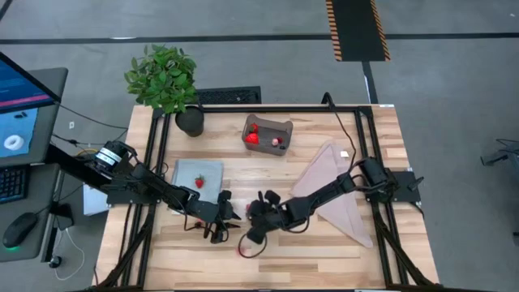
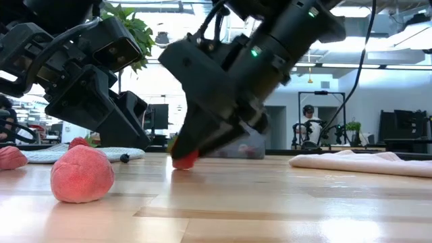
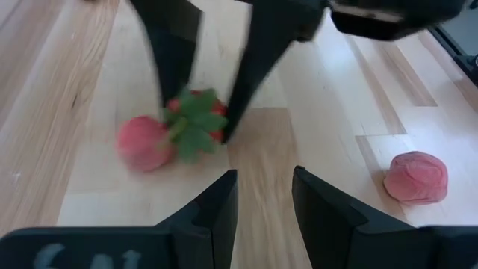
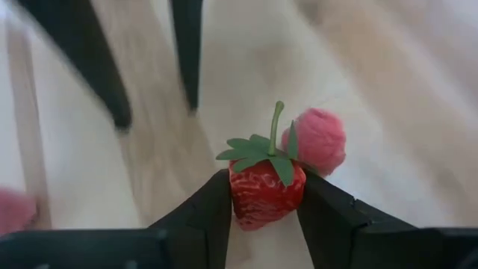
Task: Pick and placing Produce into tupperware
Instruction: Put the strawberry into the black bin
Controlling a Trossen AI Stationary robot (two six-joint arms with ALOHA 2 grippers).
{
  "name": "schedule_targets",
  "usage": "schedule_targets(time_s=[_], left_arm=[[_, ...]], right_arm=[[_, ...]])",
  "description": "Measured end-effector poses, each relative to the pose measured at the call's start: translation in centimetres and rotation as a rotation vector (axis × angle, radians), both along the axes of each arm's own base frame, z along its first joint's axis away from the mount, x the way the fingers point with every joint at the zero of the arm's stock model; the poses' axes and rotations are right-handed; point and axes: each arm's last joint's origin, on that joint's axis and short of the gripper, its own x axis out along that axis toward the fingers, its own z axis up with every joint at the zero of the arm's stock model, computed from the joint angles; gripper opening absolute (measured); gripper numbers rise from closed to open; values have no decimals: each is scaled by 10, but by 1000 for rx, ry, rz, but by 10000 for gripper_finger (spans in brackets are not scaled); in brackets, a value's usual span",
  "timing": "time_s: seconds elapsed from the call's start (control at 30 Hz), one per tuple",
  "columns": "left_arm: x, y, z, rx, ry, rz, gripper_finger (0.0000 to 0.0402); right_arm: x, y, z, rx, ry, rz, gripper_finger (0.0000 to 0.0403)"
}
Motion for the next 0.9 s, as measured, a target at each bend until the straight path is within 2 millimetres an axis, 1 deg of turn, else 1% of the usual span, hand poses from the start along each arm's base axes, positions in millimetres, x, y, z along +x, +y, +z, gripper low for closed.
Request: schedule_targets(time_s=[0.13,0.2,0.3,0.43,0.57,0.63,0.73,0.9], left_arm=[[0,0,0,0,0,0,116],[0,0,0,0,0,0,116],[0,0,0,0,0,0,116],[0,0,0,0,0,0,116],[0,0,0,0,0,0,116],[0,0,0,0,0,0,116],[0,0,0,0,0,0,116],[0,0,0,0,0,0,116]], right_arm=[[1,-11,14,-19,-12,3,140],[2,-17,22,-36,-18,12,137],[4,-31,40,-46,-50,4,147],[3,-57,62,-72,-58,-29,163],[0,-91,86,-84,-69,-94,155],[-3,-111,93,-87,-63,-140,148],[-5,-143,98,-95,-50,-212,147],[-9,-193,100,-95,-35,-323,168]])
